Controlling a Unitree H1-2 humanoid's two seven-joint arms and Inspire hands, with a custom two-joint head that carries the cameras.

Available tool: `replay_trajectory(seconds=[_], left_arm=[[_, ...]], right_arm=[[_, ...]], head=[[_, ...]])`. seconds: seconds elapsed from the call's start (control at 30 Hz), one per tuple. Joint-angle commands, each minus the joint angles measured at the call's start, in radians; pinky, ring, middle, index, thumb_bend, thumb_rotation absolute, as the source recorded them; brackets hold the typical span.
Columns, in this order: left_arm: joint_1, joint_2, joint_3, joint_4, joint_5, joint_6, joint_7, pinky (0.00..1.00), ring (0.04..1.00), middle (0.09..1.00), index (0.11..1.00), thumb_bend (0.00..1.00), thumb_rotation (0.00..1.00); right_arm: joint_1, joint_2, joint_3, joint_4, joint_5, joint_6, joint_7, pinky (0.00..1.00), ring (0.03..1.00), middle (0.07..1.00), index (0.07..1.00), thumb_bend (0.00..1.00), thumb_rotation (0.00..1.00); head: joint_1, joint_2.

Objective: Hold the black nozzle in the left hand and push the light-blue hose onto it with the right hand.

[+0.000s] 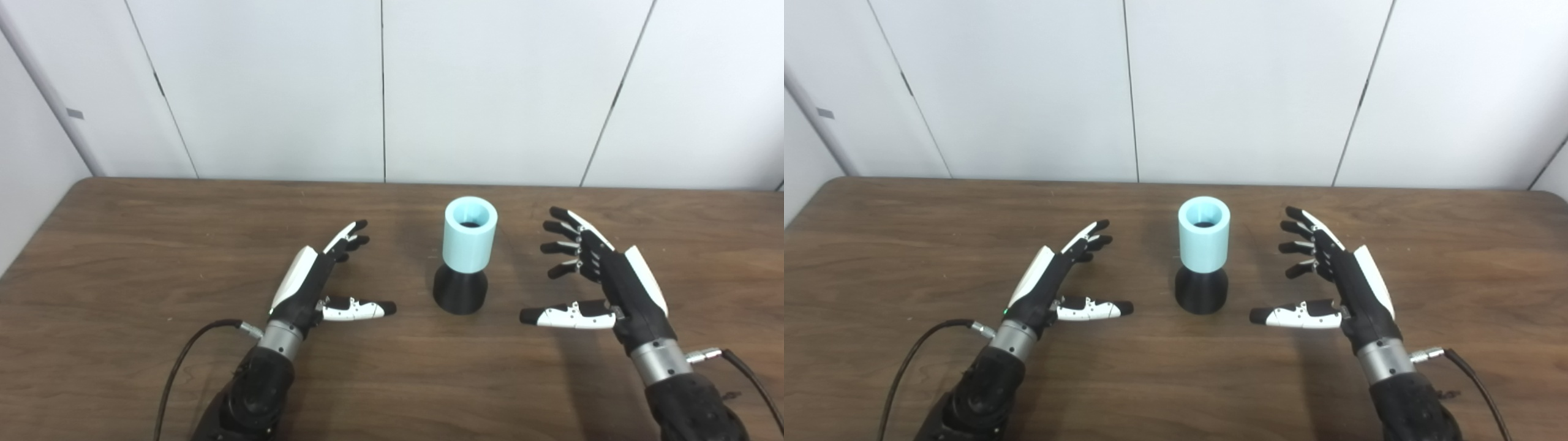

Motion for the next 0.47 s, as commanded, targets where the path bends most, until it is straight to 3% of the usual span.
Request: replay_trajectory(seconds=[0.0,0.2,0.43], left_arm=[[-0.017,0.009,0.020,-0.032,-0.048,-0.011,-0.017,0.74,0.853,0.828,0.857,0.83,0.18],[-0.014,0.002,0.059,-0.038,-0.145,-0.007,-0.049,0.68,0.783,0.765,0.806,0.79,0.14],[-0.014,-0.001,0.057,-0.024,-0.133,-0.022,-0.036,0.67,0.763,0.755,0.794,0.79,0.13]], right_arm=[[-0.007,0.004,-0.015,-0.019,0.006,-0.049,-0.035,0.56,0.748,0.844,0.879,0.75,0.00],[0.012,-0.001,-0.008,-0.015,-0.004,-0.062,-0.053,0.55,0.745,0.840,0.874,0.76,0.00],[0.015,-0.005,-0.009,-0.006,-0.005,-0.065,-0.061,0.55,0.745,0.841,0.873,0.76,0.00]], head=[[-0.018,0.005],[-0.040,0.010],[-0.041,0.009]])
